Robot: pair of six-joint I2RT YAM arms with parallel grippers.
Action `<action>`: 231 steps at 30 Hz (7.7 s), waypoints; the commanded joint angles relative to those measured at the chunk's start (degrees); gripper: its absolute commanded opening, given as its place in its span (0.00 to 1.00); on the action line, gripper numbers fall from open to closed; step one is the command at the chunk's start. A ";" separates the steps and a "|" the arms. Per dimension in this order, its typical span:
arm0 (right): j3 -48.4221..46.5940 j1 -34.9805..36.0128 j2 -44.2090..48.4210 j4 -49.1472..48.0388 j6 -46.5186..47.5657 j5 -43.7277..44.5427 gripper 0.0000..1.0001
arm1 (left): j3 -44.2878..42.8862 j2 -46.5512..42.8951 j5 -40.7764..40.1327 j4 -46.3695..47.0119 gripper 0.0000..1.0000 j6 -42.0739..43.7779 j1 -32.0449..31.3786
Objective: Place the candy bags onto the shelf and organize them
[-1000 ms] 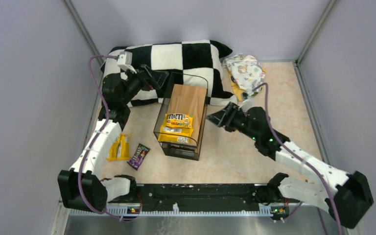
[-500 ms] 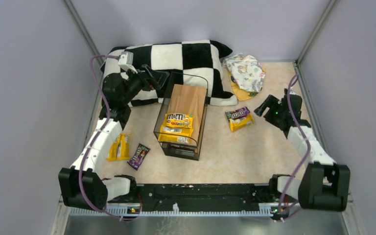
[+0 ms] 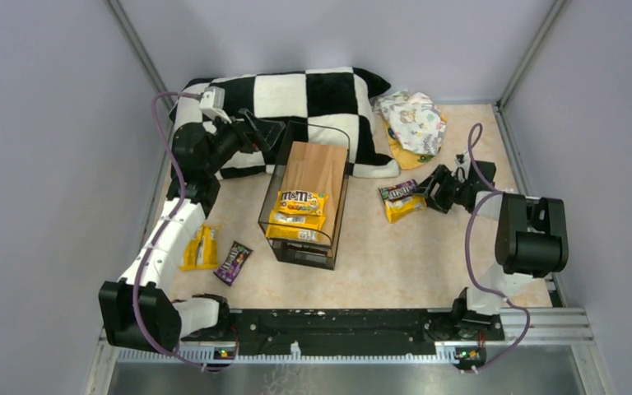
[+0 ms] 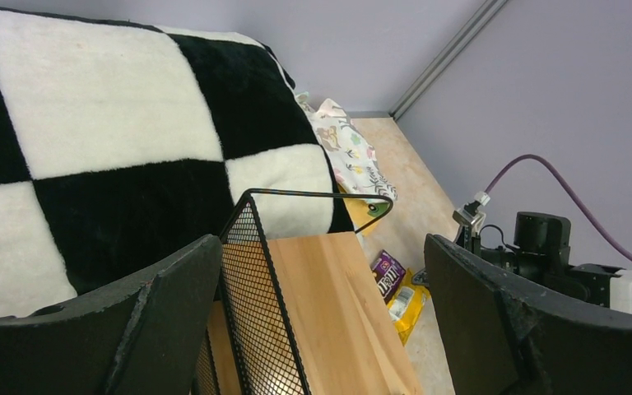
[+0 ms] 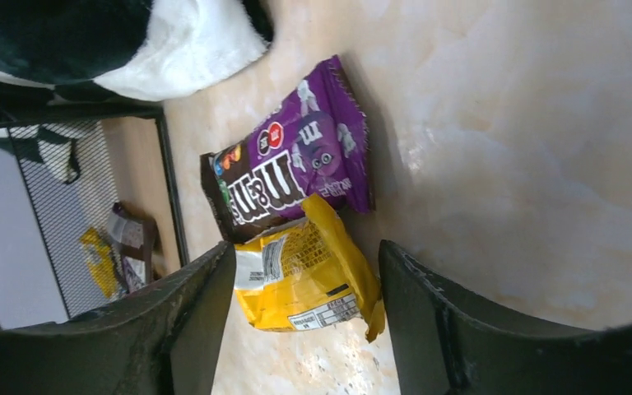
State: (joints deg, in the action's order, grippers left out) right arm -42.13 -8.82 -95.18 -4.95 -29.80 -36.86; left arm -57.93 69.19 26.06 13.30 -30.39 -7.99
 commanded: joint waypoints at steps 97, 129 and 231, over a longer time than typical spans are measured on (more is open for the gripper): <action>-15.49 39.18 -2.31 -33.71 -41.82 -4.40 0.04 | -0.34 3.32 4.93 4.26 0.99 -4.67 1.92; -10.76 40.55 1.33 -30.29 -38.39 -1.79 0.27 | -0.34 3.67 5.22 4.38 0.99 -5.03 1.92; 3.63 15.69 -15.63 -36.55 -25.10 -6.14 0.35 | -0.95 6.22 6.72 3.94 0.99 -6.08 2.19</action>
State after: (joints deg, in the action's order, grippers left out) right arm -37.65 6.22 -109.56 -39.86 -55.02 -43.68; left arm -57.93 75.29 32.14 15.03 -36.56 -6.07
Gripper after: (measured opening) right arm 0.398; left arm 0.987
